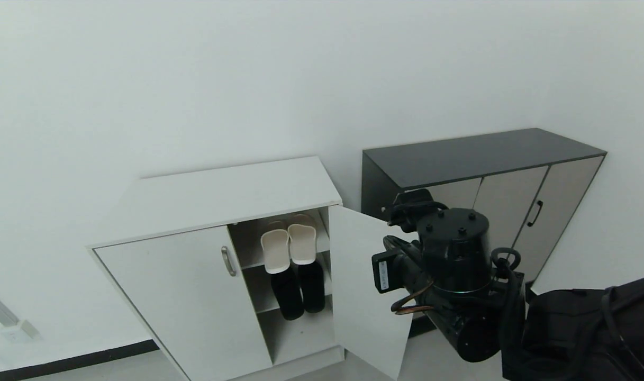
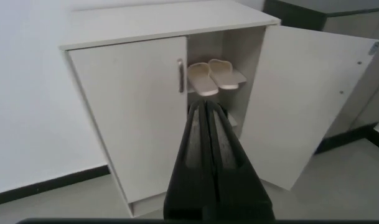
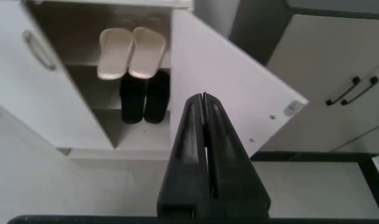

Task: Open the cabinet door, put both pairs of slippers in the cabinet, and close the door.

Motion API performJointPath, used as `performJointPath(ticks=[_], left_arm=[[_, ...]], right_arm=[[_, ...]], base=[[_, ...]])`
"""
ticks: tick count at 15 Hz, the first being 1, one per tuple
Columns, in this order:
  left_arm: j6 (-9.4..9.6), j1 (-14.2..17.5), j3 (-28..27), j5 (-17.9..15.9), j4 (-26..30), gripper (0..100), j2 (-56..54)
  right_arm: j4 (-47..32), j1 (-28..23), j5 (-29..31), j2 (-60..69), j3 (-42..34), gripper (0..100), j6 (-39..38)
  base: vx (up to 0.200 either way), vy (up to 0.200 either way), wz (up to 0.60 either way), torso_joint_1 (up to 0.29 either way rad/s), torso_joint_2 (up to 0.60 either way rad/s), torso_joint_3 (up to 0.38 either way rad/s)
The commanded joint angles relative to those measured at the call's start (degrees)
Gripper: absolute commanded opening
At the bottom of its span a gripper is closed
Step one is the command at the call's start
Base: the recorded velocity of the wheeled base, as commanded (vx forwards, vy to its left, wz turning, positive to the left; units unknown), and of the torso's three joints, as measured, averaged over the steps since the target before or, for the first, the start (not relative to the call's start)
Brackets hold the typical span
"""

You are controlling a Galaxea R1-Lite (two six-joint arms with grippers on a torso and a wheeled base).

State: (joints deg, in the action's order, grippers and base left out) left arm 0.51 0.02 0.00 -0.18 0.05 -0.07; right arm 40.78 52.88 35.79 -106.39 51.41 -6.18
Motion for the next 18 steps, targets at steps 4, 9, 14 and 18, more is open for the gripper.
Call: performJointPath(ticks=[4, 9, 14, 18], left_arm=[[0.02, 0.0, 0.0, 0.0, 0.0, 0, 0.1], [0.02, 0.0, 0.0, 0.0, 0.0, 0, 0.1], [0.02, 0.0, 0.0, 0.0, 0.0, 0, 0.1], [-0.07, 0.0, 0.0, 0.0, 0.0, 0, 0.1]], right_arm=[[0.1, -0.8, 0.0, 0.3, -0.9, 0, 0.0], [0.0, -1.6, 0.0, -0.1, -0.9, 0, 0.2], [0.1, -3.1, -0.9, -0.3, -0.7, 0, 0.6], [0.0, -7.2, -1.4, -2.1, 2.6, 0, 1.0]], base=[[0.0, 0.0, 0.0, 0.0, 0.0, 0.0], [-0.16, 0.0, 0.0, 0.001, 0.0, 0.003], [-0.08, 0.0, 0.0, 0.005, 0.0, -0.002], [0.0, 0.0, 0.0, 0.0, 0.0, 0.0]])
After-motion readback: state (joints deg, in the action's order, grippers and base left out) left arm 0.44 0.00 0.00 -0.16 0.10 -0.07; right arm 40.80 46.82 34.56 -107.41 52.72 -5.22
